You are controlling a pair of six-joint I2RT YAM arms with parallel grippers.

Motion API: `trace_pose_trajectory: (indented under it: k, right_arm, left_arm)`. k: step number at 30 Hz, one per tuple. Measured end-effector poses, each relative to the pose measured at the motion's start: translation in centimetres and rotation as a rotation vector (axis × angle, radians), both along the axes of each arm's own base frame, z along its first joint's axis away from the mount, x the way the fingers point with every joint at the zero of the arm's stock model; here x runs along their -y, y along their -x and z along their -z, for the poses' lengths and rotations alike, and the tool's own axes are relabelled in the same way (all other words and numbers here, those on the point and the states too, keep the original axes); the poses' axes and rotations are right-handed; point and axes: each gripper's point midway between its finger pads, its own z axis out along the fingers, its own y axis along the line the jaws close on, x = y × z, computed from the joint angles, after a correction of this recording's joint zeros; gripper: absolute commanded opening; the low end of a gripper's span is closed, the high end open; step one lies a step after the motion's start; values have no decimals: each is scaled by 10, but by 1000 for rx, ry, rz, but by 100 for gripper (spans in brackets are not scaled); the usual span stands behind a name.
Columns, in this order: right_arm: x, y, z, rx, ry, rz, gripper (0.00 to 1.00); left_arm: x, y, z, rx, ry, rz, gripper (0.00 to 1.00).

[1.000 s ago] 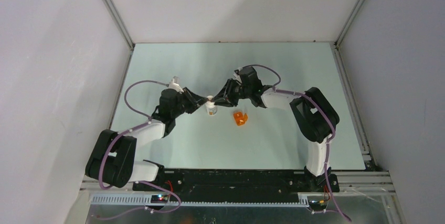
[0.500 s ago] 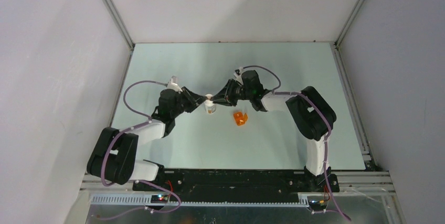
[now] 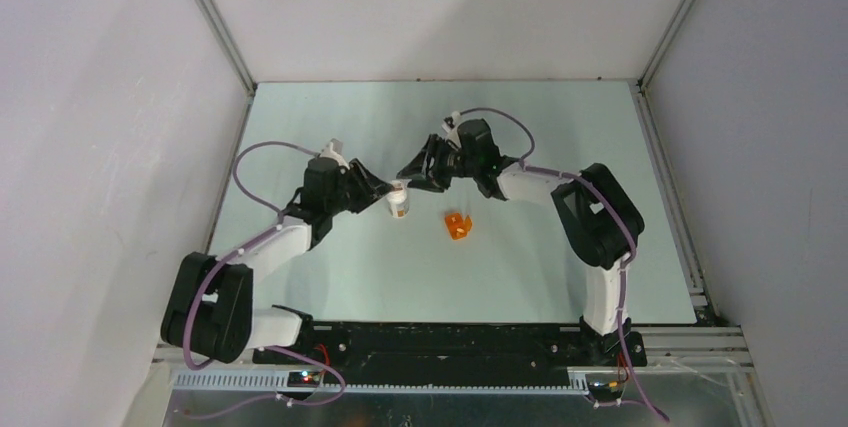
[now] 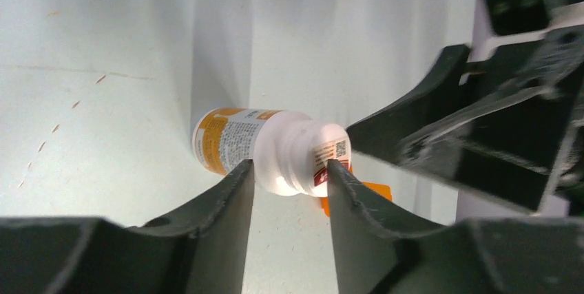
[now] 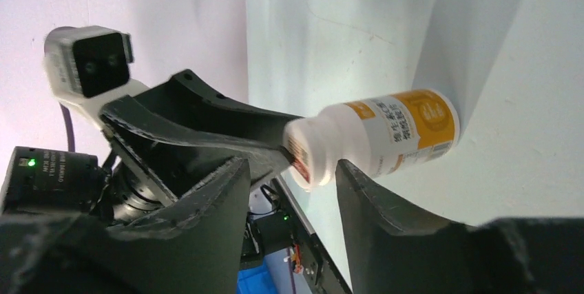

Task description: Sort the pills into containers

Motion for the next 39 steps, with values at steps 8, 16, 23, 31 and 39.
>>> trace_pose_trajectory:
  k: [8, 16, 23, 31, 39]
  right_arm:
    - [34, -24, -42, 115, 137, 37, 69]
    - [114, -8, -38, 170, 499, 159, 60]
    - [174, 47, 18, 97, 762, 143, 61]
    - [163, 80, 49, 155, 869, -21, 78]
    - [143, 83, 85, 233, 968, -110, 78]
  left_arm:
    - [-23, 2, -18, 8, -112, -34, 86]
    - [-39, 18, -55, 109, -168, -58, 90]
    - [-39, 35, -60, 111, -159, -33, 88]
    - [-33, 57, -29, 42, -124, 20, 88]
    - [-27, 67, -28, 52, -96, 48, 88]
